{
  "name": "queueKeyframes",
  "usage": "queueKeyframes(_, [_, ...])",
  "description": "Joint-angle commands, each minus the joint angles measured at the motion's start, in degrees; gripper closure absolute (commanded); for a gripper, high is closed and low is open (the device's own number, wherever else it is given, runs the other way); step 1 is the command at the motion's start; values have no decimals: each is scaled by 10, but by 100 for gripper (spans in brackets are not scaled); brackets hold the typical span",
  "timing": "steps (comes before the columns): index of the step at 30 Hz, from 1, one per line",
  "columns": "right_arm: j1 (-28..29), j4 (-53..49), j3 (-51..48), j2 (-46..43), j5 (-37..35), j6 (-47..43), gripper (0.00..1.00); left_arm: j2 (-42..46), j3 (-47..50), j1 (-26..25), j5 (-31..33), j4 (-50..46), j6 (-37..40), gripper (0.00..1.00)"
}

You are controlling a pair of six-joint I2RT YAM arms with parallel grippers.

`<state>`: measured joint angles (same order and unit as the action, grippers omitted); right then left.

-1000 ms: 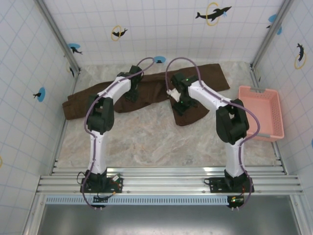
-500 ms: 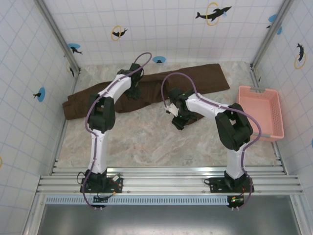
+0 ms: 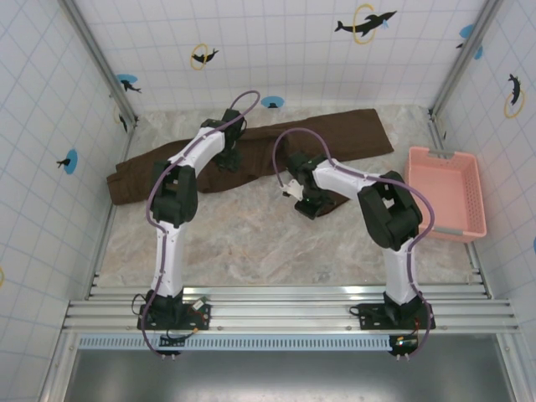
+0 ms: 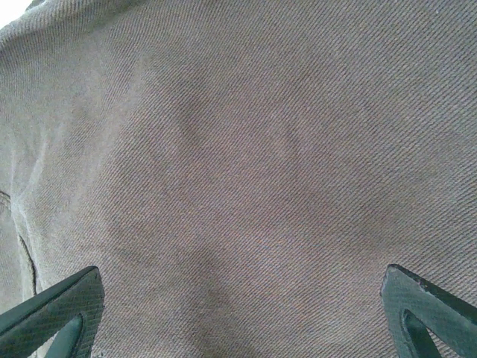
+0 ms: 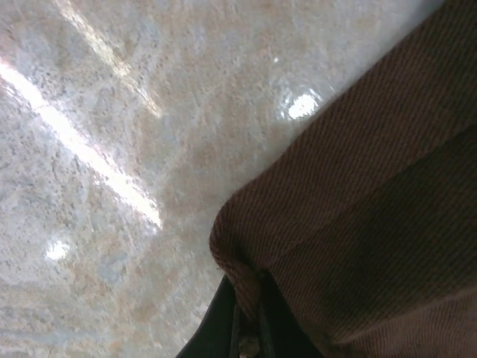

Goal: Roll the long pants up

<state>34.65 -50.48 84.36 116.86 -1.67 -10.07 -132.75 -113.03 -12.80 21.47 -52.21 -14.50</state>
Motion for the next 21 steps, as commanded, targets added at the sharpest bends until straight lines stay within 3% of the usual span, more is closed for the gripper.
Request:
queueKeyframes(1, [-12, -55, 53, -73, 12, -10, 100, -4, 2, 2, 19, -8, 28, 2])
queueKeyframes(7, [-37, -170, 151, -146, 51, -23, 100, -40, -14, 6, 57, 11, 88, 2])
queueKeyframes(12, [-127, -180, 212, -185, 40, 22, 100, -64, -21, 13, 66, 15, 106, 3])
queueKeyframes(16, [-207, -164, 279, -162, 26, 53, 100, -64, 3, 15, 82, 14, 122, 3])
queueKeyframes(21, [-274, -150, 414, -62, 19, 79, 100, -29, 42, 15, 93, 10, 126, 3])
